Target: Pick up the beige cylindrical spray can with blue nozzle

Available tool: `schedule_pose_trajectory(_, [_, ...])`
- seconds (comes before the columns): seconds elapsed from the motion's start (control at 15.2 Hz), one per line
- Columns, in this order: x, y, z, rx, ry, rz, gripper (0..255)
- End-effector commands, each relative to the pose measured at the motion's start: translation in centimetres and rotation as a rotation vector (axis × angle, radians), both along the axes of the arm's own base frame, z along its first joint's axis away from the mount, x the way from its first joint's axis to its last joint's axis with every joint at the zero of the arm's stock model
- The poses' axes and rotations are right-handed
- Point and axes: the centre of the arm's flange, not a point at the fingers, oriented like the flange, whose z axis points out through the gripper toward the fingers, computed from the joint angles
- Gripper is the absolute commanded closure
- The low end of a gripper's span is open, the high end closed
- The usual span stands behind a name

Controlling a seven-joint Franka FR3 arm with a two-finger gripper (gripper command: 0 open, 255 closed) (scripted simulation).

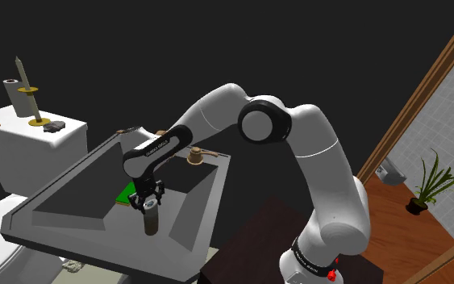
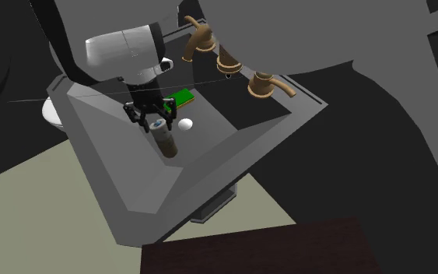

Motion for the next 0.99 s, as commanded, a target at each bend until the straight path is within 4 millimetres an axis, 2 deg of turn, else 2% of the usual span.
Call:
schedule_pose_trajectory(0.0, [0.1, -0.1, 0.9, 0.000, 0.000, 0.000, 255])
schedule_pose_trajectory(0.79, [0.1, -0.1, 7.2, 0.000, 0.000, 0.000, 255])
schedule_pose_trajectory(0.92, [0.1, -0.1, 7.3, 0.000, 0.000, 0.000, 255])
